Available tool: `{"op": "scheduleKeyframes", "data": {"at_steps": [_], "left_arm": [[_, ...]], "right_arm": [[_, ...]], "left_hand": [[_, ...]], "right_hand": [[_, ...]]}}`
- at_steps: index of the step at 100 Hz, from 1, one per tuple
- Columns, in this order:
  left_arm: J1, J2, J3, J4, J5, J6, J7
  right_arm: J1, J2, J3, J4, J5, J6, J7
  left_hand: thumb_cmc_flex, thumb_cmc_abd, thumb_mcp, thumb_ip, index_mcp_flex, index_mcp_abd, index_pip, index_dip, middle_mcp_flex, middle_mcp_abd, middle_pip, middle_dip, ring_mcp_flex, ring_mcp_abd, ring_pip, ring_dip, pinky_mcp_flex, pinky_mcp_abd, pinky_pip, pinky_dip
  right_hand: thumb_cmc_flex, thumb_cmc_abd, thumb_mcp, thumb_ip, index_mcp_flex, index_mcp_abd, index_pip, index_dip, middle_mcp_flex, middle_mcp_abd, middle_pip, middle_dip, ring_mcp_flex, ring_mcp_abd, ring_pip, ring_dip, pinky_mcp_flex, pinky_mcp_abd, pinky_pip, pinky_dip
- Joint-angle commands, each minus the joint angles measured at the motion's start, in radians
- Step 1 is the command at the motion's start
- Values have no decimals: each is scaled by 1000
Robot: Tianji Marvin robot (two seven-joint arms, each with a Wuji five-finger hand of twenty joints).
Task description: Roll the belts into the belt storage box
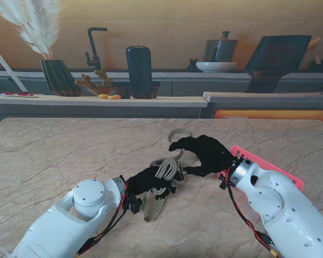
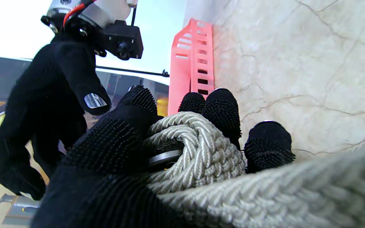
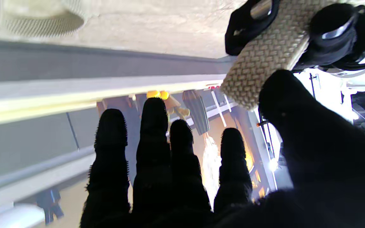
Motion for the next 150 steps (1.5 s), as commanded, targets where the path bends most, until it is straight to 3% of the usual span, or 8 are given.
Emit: {"op": "scheduleKeyframes", "data": {"at_steps": [1, 32, 54, 62, 83, 100, 117, 150], "left_arm": [[-2, 2, 3, -2, -1, -7, -9], [-13, 10, 13, 4, 0, -11, -44], [-8, 6, 9, 0, -1, -6, -30], [-4, 4, 6, -3, -3, -6, -19], [10, -8, 0, -11, -4, -5, 39], [39, -31, -15, -24, -9, -5, 148], [55, -37, -32, -49, 54, 3, 225], [90, -54, -53, -80, 81, -14, 333]], "right_arm": [[21, 1, -23, 20, 22, -9, 31], [119, 1, -148, 123, 117, -33, 77], [167, -5, -215, 179, 190, -66, 91], [173, -7, -225, 188, 204, -77, 87], [177, -18, -249, 204, 268, -83, 77], [142, -33, -220, 177, 327, -16, 57], [97, -52, -165, 137, 348, 82, -3], [38, -94, -94, 97, 293, 245, -217]], "left_hand": [[2, -20, -3, 33, 37, -53, 69, 24, 39, -9, 37, 32, 66, -95, 78, 37, 20, -20, 51, 4], [-1, -26, -14, 33, 18, -73, 108, 83, 35, -18, 43, 33, 61, -91, 75, 40, 16, -17, 49, 0], [-1, -31, -17, 33, 19, -70, 102, 82, 34, -18, 42, 29, 59, -88, 68, 38, 10, -19, 42, -2], [-2, -35, -16, 33, 19, -69, 106, 86, 36, -18, 45, 31, 64, -89, 70, 39, 16, -16, 43, -2], [-62, -52, 15, 18, 10, -52, 115, 104, 20, -10, 91, -14, 72, -71, 75, 14, 23, -12, 57, -15], [-209, 19, 101, 34, -21, -19, -149, -33, -143, -4, 7, -220, -165, 64, -188, -70, -251, 56, -220, -65], [-176, 34, 93, 35, -65, -21, -254, -115, -214, -19, -65, -258, -257, 65, -283, -121, -354, 53, -328, -114], [-138, 57, 110, 37, -66, -13, -263, -143, -207, -22, -43, -242, -247, 60, -268, -116, -354, 57, -334, -124]], "right_hand": [[-4, -56, -6, 27, -27, 27, -19, -12, -37, 3, -9, -9, -17, -12, -19, -14, 0, -30, -24, 8], [4, -52, 27, 31, 68, 77, -10, -13, 17, -12, 39, 4, 50, -36, 34, 18, 40, -47, 3, 18], [17, -64, 84, 22, 305, -89, 135, 46, 262, -72, 86, 15, 182, -77, 134, 92, 102, -52, 61, 30], [78, -82, 54, -69, 378, -173, 269, -66, 389, -105, 96, 27, 245, -93, 175, 135, 127, -52, 91, 16], [119, -44, 25, -89, 575, -251, 465, -202, 630, -144, 126, 79, 342, -83, 280, 204, 136, 3, 121, 22], [117, -59, 48, -89, 606, -229, 483, -234, 665, -133, 137, 74, 350, -63, 313, 220, 132, 18, 132, 32], [107, -82, 76, -93, 625, -235, 492, -258, 688, -128, 165, 73, 350, -46, 333, 224, 126, 34, 135, 36], [113, -84, 88, -91, 623, -206, 499, -268, 684, -115, 184, 68, 343, -31, 354, 226, 118, 46, 136, 36]]}}
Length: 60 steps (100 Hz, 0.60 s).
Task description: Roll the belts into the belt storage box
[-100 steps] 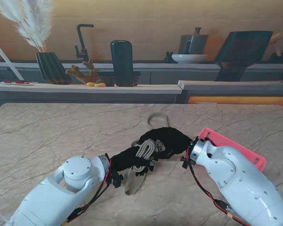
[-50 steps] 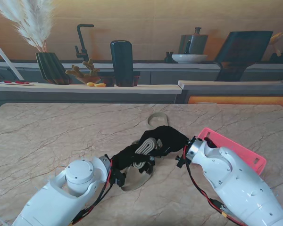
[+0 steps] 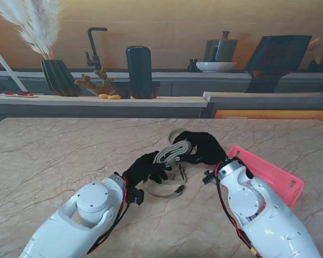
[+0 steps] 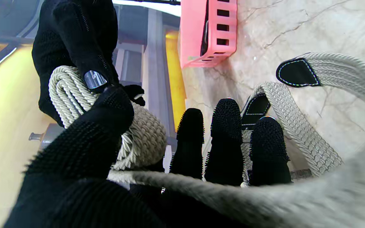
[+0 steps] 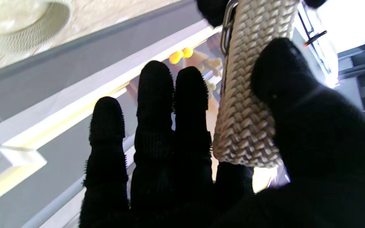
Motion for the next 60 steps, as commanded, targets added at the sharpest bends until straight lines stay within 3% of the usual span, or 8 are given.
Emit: {"op": "scheduleKeyframes", "data": {"at_steps": [1, 19, 35, 52, 60], "left_arm": [[18, -3, 0, -5, 7, -9, 6], [25, -3, 2, -12, 1, -24, 6], [34, -11, 3, -18, -41, -25, 20], [48, -22, 1, -30, -92, -31, 46], [55, -24, -1, -34, -106, -42, 52]], "right_arm": [[-10, -12, 16, -22, 16, 31, -29], [-12, -27, 32, -26, -6, 74, -114], [-4, -41, 29, -24, -4, 105, -176], [8, -55, 14, -19, 7, 122, -223], [14, -59, 6, -16, 11, 123, -235]], "left_hand": [[57, 41, 38, 44, -11, -8, -11, -14, 13, -21, 6, 38, 12, -11, 27, 7, 8, 15, 13, -13], [161, 38, -8, 26, 12, -15, 35, -4, 95, -32, -43, 202, 39, -13, 65, 25, 25, 9, 47, -8], [240, 130, -44, 26, 47, -40, 90, 51, 157, -29, -81, 252, 61, -3, 86, 29, 35, 12, 70, -4], [317, 174, -116, 13, 60, -52, 157, 73, 170, -37, -4, 295, 76, -2, 130, 43, 39, 15, 98, 0], [351, 205, -209, 21, 49, -70, 199, 86, 156, -53, 62, 342, 60, -5, 130, 50, 17, 5, 90, -6]], "right_hand": [[12, 99, 89, 20, 159, -153, 257, 42, 36, -12, 26, 5, 14, -7, 22, 15, -10, 5, 33, 22], [15, 108, 82, 25, 152, -149, 257, 41, 25, -12, 34, 3, 8, -6, 28, 14, -14, 5, 35, 20], [17, 117, 73, 30, 143, -146, 258, 42, 17, -12, 43, -1, 0, -8, 36, 12, -18, 6, 37, 17], [22, 125, 60, 39, 134, -145, 260, 42, 7, -12, 55, -7, -9, -9, 47, 8, -27, 5, 37, 12], [24, 127, 56, 42, 130, -145, 261, 43, 4, -11, 60, -10, -10, -10, 51, 6, -29, 7, 39, 10]]}}
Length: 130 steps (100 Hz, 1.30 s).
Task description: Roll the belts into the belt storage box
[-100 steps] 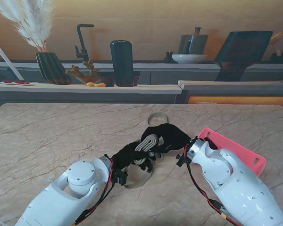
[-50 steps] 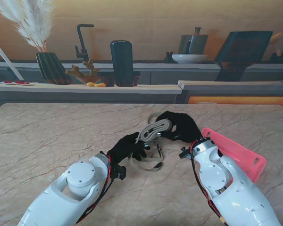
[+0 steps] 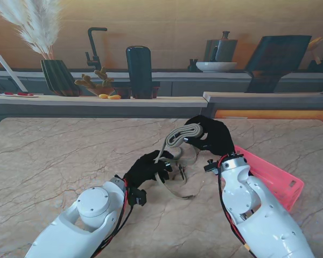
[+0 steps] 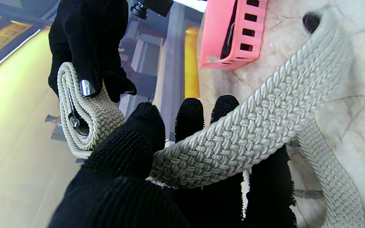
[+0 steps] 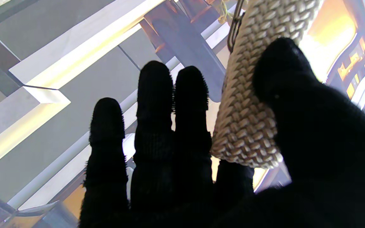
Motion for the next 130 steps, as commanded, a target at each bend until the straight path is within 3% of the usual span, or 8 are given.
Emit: {"op": "scheduleKeyframes", "data": {"at_steps": [1, 15, 22, 28, 36, 77, 93, 130], "left_arm": [[21, -8, 0, -10, -9, -11, 4], [30, -14, 1, -17, -11, -23, 33], [33, -23, 8, -19, -7, -26, 75], [36, -33, 12, -20, -14, -25, 106], [38, -41, 15, -18, -47, -27, 123], [37, -55, 33, -3, -57, -89, 172], [44, -65, 38, -5, -59, -131, 218], [52, -90, 40, -15, -34, -154, 339]], "right_arm": [[11, -13, -6, -8, 7, 2, -12], [19, -20, -25, -8, 26, 3, -19], [22, -22, -38, -5, 31, 0, -19], [24, -23, -52, -1, 34, -6, -21], [28, -27, -73, 8, 37, -12, -29], [94, -43, -203, 101, 63, -35, -23], [130, -42, -252, 162, 10, -62, -39], [175, -14, -324, 225, -152, -134, -70]], "left_hand": [[78, 61, -52, 9, 27, -68, 96, 30, 15, -41, 69, 51, 15, -6, 19, 20, -12, 5, 26, 3], [50, 67, -94, 16, 35, -79, 134, 60, 17, -55, 177, 133, -12, -2, -8, 19, -45, 1, 2, -3], [-15, 0, -123, 15, 27, -75, 130, 54, 8, -60, 187, 141, -37, -4, -64, -9, -59, 1, -26, -19], [-175, -33, -34, -2, 28, -45, 45, 40, -46, -42, 164, -13, -73, 6, -136, -69, -81, 4, -53, -55], [-320, -33, 50, 19, 0, -20, -40, -10, -104, -26, 79, -170, -135, 9, -230, -135, -117, -2, -89, -81], [-536, -154, 150, -6, -152, -20, -185, -138, -291, -11, -147, -443, -263, -46, -388, -260, -183, -89, -200, -158], [-624, -174, 196, -22, -191, -33, -197, -151, -357, -19, -176, -490, -306, -65, -427, -290, -210, -123, -258, -189], [-646, -132, 188, -28, -270, -37, -166, -149, -423, -38, -151, -504, -341, -95, -416, -297, -211, -162, -263, -194]], "right_hand": [[33, 127, 55, 42, 130, -136, 261, 48, 4, -11, 23, -10, -9, -12, 27, 6, -16, 6, 33, 10], [36, 131, 51, 46, 127, -135, 262, 48, 0, -9, 29, -13, -14, -10, 32, 4, -23, 8, 34, 6], [36, 132, 49, 47, 127, -134, 264, 48, -2, -8, 33, -14, -15, -9, 36, 3, -25, 9, 34, 4], [37, 132, 47, 47, 127, -131, 264, 48, -4, -8, 35, -15, -17, -10, 39, 2, -26, 11, 35, 3], [38, 134, 46, 48, 125, -131, 264, 47, -5, -8, 38, -17, -17, -9, 42, 1, -28, 13, 36, 1], [47, 138, 41, 52, 121, -118, 268, 43, -12, 1, 54, -28, -26, 1, 55, -9, -46, 31, 43, -12], [51, 138, 40, 54, 121, -111, 270, 41, -15, 6, 58, -33, -28, 6, 60, -12, -51, 45, 46, -17], [50, 123, 41, 55, 129, -107, 270, 29, -10, 8, 65, -46, -32, 11, 61, -26, -64, 62, 55, -34]]}}
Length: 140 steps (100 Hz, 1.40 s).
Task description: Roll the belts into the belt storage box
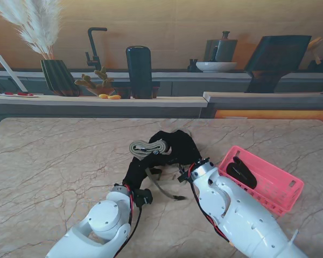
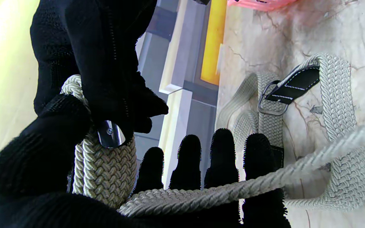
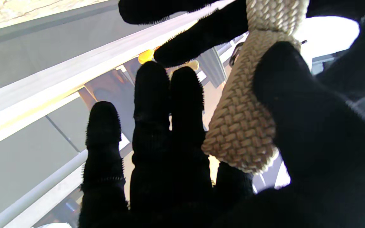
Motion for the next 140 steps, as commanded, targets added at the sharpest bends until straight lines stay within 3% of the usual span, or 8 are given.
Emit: {"op": "scheduleKeyframes", "data": {"at_steps": [1, 48, 58, 68, 74, 108, 129, 140], "left_arm": [[-2, -18, 2, -29, -1, -18, 1], [12, -38, -11, -61, -71, -19, 80], [21, -41, -22, -82, -133, -6, 91], [22, -40, -26, -85, -138, 10, 89], [19, -40, -25, -82, -123, 22, 89], [2, -23, -34, -61, -142, 103, -17], [-11, -4, -33, -37, -148, 125, -122], [-28, 11, -27, -10, -115, 126, -194]], "right_arm": [[-1, 6, -28, 13, -35, -17, 9], [43, 37, -95, 31, -99, -12, 92], [32, 56, -84, -2, -111, -12, 159], [12, 78, -59, -48, -125, -12, 236], [-6, 90, -37, -79, -133, -15, 279], [-173, 116, 182, -258, -205, -11, 310], [-247, 119, 295, -311, -256, -39, 256], [-263, 123, 340, -323, -279, -78, 247]], "left_hand": [[-36, 14, -10, -40, -7, -53, 15, -3, -21, -38, 17, -14, -13, -44, 12, -8, 6, -39, -2, -10], [71, -2, 172, -55, 59, -33, 177, 19, 197, -96, 133, -31, 207, -91, 100, -62, 227, -77, 67, -9], [141, -12, 216, -51, 93, -35, 232, 27, 260, -112, 154, -27, 267, -106, 125, -82, 290, -84, 72, -26], [283, -1, 210, -40, 130, -32, 269, 23, 314, -119, 169, -12, 309, -106, 162, -93, 327, -81, 97, -40], [366, -10, 168, -68, 158, -38, 301, 35, 364, -120, 126, 48, 310, -95, 172, -94, 319, -66, 105, -46], [652, 98, 76, -45, 218, -60, 349, 98, 438, -76, 96, 306, 289, 3, 271, 47, 208, 80, 110, 0], [611, 34, 187, -83, 291, -61, 326, 168, 495, -41, 163, 596, 317, 58, 403, 222, 187, 127, 147, 40], [493, 40, 217, -80, 334, -65, 341, 196, 515, -7, 266, 641, 347, 89, 490, 290, 188, 162, 199, 75]], "right_hand": [[51, 101, 55, 54, 169, -115, 247, 38, -4, -30, 25, -11, -27, -14, 24, -10, -15, 14, 31, -18], [-37, 69, 36, 46, 52, -9, 164, 78, -143, 14, 10, 4, -115, -2, -36, -37, -57, 11, 13, -48], [-131, 93, 64, 122, 22, 103, -105, 269, -264, 45, -30, 14, -191, 3, -88, -46, -96, 13, -32, -34], [-156, 116, 13, 146, -94, 131, -211, 303, -399, 68, -87, 8, -283, 12, -141, -63, -153, 6, -75, -27], [-163, 126, -19, 148, -148, 122, -253, 312, -467, 82, -129, 1, -326, 17, -173, -74, -180, 5, -101, -20], [-201, 176, -74, 160, -177, 113, -294, 344, -516, 98, -196, 1, -343, 34, -216, -85, -186, -6, -144, 17], [-214, 203, -62, 164, -192, 100, -295, 360, -490, 93, -187, 11, -324, 27, -213, -79, -161, -19, -140, 33], [-197, 207, -65, 162, -210, -11, -267, 387, -481, 80, -194, 13, -315, 19, -226, -83, -140, -29, -142, 46]]}}
